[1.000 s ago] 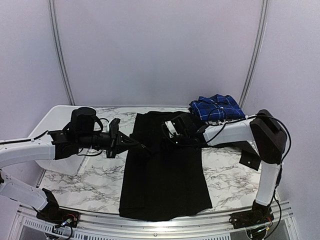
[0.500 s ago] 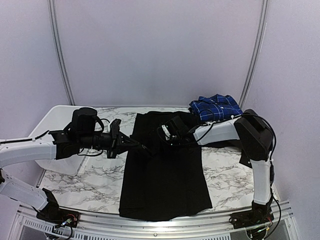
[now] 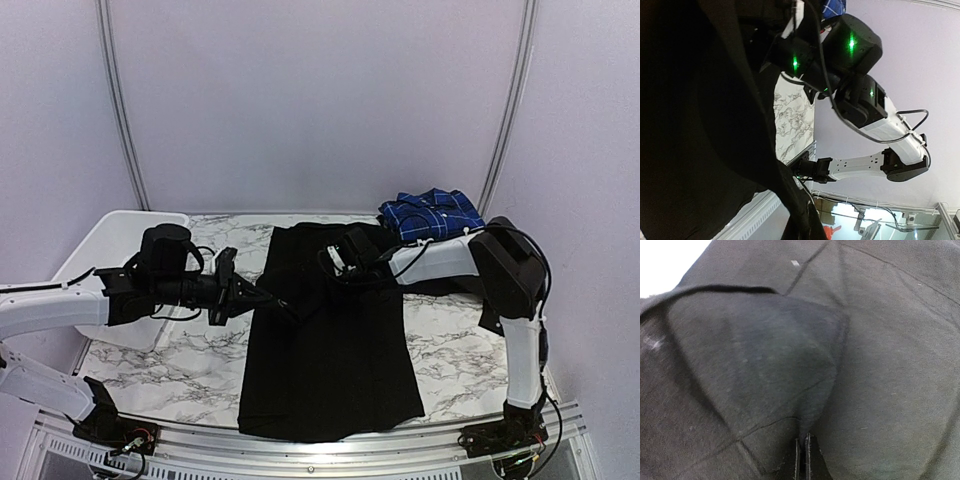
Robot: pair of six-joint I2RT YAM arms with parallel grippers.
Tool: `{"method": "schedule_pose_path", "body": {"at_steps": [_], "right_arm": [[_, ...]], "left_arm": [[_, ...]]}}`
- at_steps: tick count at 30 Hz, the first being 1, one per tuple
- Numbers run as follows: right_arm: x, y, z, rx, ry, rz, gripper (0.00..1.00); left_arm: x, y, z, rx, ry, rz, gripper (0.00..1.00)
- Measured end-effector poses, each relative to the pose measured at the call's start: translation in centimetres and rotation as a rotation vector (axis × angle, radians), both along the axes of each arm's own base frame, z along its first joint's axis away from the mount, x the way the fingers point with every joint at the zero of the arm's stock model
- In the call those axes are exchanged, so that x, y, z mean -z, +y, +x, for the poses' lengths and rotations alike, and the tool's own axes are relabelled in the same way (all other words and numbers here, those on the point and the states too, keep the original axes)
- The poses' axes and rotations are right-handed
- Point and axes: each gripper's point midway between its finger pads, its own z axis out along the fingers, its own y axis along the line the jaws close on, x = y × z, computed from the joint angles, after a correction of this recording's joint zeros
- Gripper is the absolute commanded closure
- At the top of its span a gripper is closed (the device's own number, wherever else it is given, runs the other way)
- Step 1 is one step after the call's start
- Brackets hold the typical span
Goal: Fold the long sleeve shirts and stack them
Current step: Fold the flattened shirt at the center of the board.
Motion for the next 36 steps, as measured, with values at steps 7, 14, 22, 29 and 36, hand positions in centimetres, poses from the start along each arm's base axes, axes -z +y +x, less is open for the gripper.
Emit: {"method": "schedule_pose_path", "body": {"at_steps": [7,14,22,29,36], "right_arm": [[0.2,-1.9,1.2,0.004,0.037,0.019,1.00],[0.4,-1.8,0.7,-0.029,0.065,0.018,1.00],[0.0,-1.5,0.5,-0.052,0.081,0.022,0.90],[0.2,-1.8,-0.1,-0.067,0.101,0.003,0.71],[-2.6,-2.0,-0.5,-0.071,0.071,0.019,0.65]], "left_arm": [[4.5,2.5,-2.6,0.002,0.090,0.086,1.00],[9.3,4.3,-4.9,0.014,0.194,0.169,1.00],[9.8,3.5,-6.5,0.062,0.233,0.173,0.96],[11.2,1.4,-8.9,0.148,0.298,0.185,0.94],[14.0,1.5,-9.9,0.163,0.366,0.243,0.88]]}}
